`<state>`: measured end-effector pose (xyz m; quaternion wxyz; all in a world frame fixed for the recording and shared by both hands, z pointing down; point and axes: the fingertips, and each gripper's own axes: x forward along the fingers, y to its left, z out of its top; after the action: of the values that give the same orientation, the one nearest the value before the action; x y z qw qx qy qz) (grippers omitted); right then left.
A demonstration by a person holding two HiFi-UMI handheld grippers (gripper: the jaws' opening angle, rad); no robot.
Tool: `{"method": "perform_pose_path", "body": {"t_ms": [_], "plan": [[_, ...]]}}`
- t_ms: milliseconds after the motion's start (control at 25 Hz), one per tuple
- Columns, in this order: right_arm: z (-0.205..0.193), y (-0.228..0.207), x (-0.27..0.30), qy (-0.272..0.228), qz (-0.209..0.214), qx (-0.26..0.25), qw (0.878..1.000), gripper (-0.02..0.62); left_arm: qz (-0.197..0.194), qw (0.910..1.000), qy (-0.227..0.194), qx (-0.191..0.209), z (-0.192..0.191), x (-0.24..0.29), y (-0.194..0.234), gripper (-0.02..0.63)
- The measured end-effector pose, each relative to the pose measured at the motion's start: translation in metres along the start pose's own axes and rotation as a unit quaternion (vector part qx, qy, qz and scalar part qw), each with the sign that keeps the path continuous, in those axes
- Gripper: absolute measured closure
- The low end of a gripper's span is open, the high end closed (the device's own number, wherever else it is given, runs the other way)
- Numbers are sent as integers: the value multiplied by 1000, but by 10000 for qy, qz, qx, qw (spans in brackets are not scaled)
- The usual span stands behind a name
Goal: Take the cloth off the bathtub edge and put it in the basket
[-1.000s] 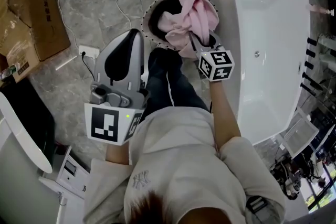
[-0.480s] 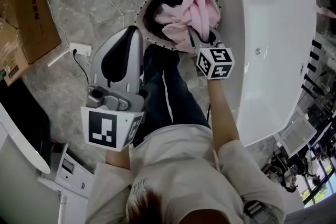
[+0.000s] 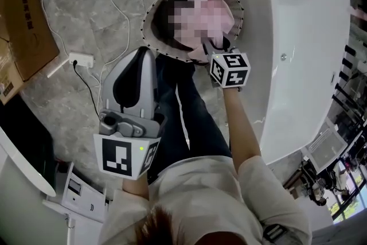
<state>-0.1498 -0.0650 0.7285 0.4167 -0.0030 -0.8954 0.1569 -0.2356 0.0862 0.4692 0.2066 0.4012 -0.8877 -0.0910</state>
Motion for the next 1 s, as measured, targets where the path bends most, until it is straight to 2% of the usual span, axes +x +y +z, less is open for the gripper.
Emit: {"method": "perform_pose_path", "body": {"t_ms": [320, 1000], "plan": [[-20, -15, 40, 309, -51, -38, 9995, 476, 18, 9996, 163, -217, -29, 1, 2, 558], [-64, -28, 90, 1026, -170, -18, 9946, 476, 124, 9987, 311, -380, -48, -3, 18, 558]]}}
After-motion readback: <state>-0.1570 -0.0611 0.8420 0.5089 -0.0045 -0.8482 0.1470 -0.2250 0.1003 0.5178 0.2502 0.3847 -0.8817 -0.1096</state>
